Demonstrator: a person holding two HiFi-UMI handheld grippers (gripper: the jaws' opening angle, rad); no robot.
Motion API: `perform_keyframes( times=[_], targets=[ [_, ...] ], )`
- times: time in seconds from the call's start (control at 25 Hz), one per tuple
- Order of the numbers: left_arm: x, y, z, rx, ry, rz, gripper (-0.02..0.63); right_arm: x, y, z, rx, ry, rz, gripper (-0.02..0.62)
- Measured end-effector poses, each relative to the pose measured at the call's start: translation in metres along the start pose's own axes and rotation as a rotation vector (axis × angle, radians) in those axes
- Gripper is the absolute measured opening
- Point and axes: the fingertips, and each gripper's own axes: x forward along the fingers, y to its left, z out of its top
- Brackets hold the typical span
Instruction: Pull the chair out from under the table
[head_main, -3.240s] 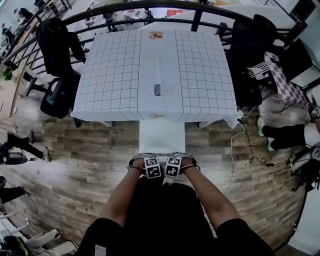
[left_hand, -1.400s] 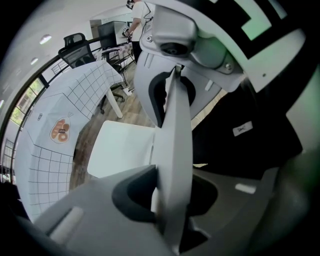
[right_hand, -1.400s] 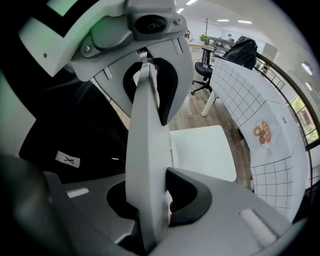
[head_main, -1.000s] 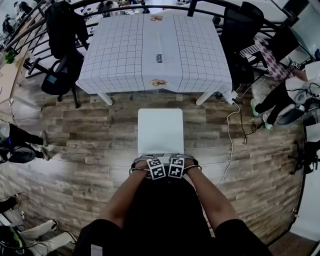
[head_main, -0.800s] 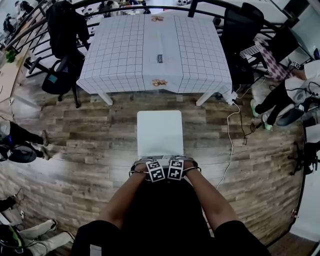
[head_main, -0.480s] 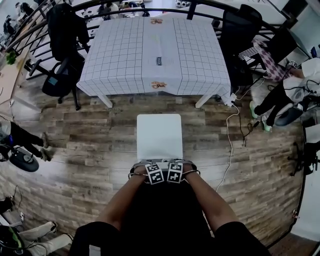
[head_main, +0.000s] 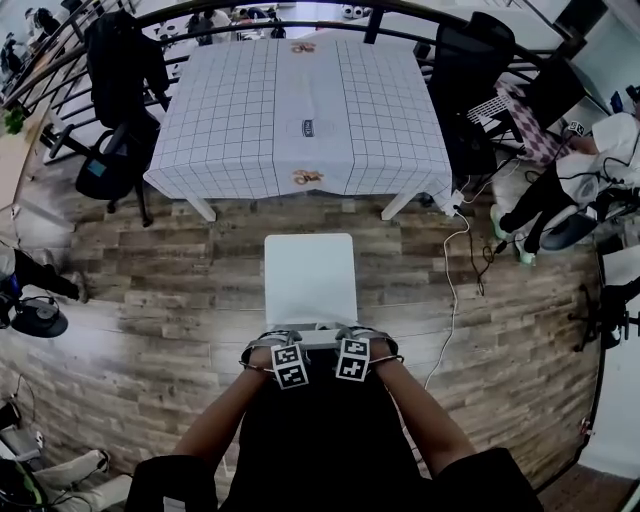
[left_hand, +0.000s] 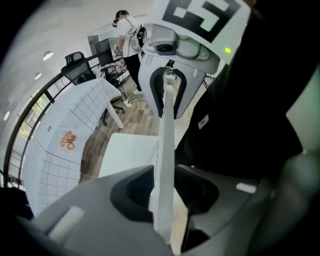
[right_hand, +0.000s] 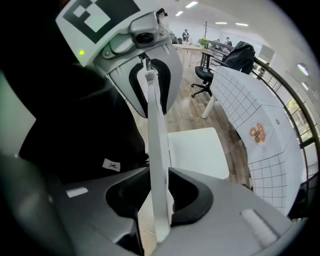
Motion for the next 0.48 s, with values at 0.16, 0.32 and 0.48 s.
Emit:
perform_keyframes(
  times=[0.16, 0.32, 0.48],
  targets=[
    [-0.031, 0.0, 0.004, -0.021, -0.06, 0.049, 0.109, -0.028, -0.002, -0.003, 0.031, -0.041, -0.034, 0.107],
    [-0.065, 0.011, 0.01, -0.177, -0.196, 0.07, 0.095, -0.055, -0.012, -0.003, 0.138, -0.133, -0.071, 0.1],
    [-0.112, 0.039, 0.016, -0.441, -0.423, 0.096, 0.064, -0.09, -0.026, 0.013, 0.232, -0.238, -0.136, 0.084]
  ],
)
